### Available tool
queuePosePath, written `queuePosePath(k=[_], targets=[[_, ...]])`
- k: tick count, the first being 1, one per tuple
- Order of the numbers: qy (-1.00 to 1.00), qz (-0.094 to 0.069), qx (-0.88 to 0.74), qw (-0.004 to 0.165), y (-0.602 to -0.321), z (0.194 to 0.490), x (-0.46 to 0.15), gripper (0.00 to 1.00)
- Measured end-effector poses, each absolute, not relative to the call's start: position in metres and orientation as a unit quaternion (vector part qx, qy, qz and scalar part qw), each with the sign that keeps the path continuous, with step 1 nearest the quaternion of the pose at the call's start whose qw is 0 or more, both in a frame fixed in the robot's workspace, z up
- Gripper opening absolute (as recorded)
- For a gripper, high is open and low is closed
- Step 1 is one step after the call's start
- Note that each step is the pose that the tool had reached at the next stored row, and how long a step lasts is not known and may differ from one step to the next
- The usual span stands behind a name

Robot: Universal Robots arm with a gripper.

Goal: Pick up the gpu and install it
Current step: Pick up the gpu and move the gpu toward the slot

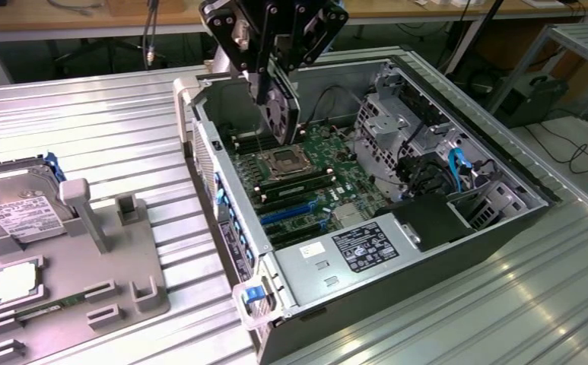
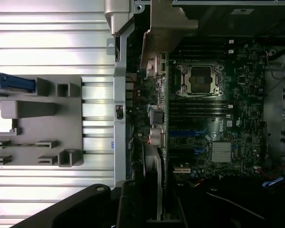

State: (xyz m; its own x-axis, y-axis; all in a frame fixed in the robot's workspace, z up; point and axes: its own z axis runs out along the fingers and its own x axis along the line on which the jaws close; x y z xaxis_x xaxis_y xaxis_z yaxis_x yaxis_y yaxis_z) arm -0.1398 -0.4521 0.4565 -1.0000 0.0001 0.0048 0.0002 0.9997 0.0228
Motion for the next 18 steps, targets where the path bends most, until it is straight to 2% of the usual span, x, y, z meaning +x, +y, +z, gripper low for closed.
queuePosePath(k=[18], targets=[[-1.0, -0.011, 0.0, 0.002, -0.452, 0.456, -0.124, 0.28]])
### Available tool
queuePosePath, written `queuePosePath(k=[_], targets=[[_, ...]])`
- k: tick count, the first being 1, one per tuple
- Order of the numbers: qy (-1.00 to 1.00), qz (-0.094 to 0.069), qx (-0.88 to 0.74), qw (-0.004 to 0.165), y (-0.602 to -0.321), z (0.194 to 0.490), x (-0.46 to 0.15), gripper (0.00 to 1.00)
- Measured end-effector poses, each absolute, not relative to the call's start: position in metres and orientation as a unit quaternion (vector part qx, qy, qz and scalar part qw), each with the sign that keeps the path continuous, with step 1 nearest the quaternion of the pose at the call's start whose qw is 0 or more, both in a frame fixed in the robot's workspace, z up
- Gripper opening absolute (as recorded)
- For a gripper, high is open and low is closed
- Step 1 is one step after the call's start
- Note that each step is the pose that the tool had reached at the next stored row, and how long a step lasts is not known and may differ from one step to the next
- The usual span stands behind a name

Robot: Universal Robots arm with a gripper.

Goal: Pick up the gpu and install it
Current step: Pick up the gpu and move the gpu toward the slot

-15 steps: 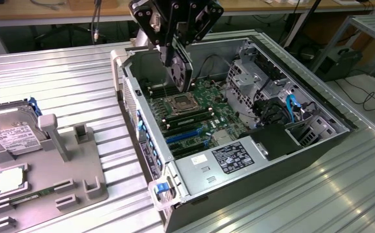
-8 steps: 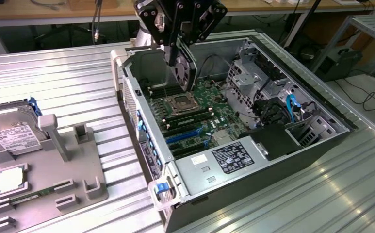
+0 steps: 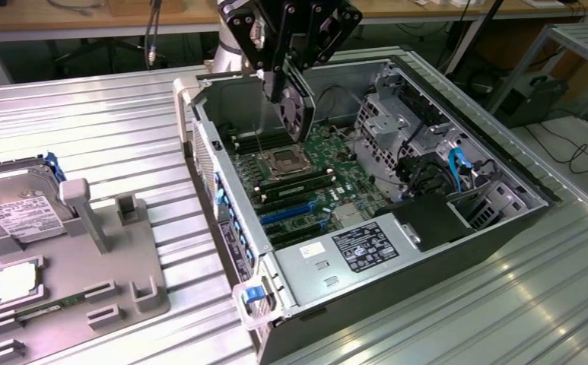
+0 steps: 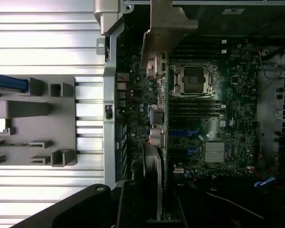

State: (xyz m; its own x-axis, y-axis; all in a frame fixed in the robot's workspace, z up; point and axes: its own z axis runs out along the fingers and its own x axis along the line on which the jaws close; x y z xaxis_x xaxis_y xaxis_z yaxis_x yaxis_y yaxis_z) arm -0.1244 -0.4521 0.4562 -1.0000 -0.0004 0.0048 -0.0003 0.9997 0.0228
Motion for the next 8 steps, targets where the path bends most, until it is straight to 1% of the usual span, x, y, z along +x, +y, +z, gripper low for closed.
queuePosePath(k=[8], targets=[[-1.0, -0.011, 0.0, 0.002, -0.452, 0.456, -0.1191, 0.28]])
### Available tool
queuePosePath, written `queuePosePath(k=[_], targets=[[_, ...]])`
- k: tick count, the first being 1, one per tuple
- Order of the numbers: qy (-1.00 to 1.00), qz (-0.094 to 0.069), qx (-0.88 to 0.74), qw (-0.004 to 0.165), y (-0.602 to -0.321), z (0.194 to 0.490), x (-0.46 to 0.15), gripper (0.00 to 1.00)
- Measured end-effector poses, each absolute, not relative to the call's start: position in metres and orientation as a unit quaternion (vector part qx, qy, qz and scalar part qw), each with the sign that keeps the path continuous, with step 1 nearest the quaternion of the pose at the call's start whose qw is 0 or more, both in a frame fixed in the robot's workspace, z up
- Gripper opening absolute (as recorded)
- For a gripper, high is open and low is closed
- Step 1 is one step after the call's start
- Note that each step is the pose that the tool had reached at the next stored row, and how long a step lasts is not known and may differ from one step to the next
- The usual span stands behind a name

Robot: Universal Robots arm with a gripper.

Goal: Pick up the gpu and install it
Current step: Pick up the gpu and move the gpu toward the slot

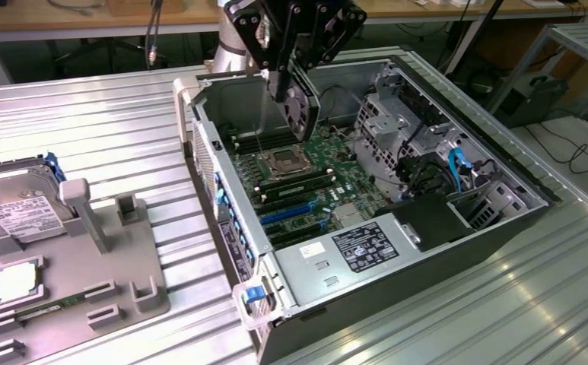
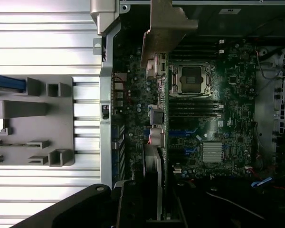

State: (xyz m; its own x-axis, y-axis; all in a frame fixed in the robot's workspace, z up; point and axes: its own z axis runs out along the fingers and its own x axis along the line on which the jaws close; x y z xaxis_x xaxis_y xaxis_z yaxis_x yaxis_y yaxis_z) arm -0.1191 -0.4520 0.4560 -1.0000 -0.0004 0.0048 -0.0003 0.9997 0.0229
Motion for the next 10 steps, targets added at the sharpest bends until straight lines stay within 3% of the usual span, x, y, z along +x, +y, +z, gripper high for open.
queuePosePath(k=[10], targets=[[-1.0, -0.011, 0.0, 0.002, -0.452, 0.456, -0.106, 0.28]])
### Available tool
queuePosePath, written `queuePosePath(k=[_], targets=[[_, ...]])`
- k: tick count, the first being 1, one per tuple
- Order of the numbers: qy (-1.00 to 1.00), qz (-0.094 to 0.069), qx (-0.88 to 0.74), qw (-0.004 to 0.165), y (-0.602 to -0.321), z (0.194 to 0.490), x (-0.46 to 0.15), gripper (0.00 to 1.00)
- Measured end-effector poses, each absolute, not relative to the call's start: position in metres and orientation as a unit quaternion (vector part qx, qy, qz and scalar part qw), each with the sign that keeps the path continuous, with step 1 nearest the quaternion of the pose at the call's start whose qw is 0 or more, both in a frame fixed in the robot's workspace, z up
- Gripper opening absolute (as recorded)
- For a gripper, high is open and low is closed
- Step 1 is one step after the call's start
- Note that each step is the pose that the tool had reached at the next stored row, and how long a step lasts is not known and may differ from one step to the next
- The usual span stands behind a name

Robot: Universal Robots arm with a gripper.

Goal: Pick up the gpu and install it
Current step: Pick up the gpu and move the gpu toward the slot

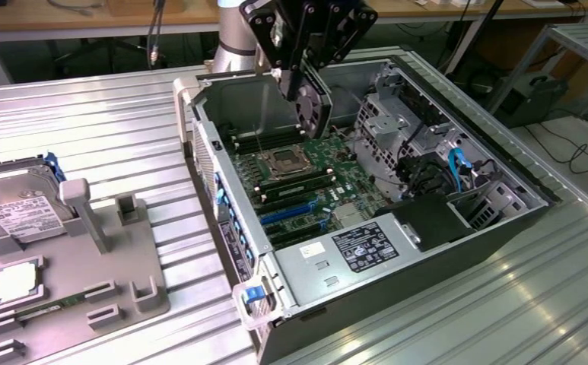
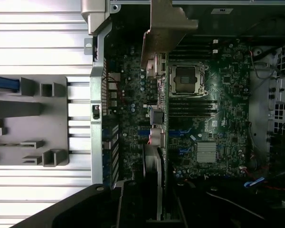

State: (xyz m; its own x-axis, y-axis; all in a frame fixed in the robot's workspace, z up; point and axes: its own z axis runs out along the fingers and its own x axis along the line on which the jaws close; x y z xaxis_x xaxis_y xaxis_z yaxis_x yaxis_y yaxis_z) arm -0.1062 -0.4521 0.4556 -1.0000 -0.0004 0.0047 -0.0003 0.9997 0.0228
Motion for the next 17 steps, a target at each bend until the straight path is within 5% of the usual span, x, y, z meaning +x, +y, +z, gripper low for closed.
queuePosePath(k=[17], targets=[[-1.0, -0.011, 0.0, 0.002, -0.452, 0.455, -0.091, 0.28]])
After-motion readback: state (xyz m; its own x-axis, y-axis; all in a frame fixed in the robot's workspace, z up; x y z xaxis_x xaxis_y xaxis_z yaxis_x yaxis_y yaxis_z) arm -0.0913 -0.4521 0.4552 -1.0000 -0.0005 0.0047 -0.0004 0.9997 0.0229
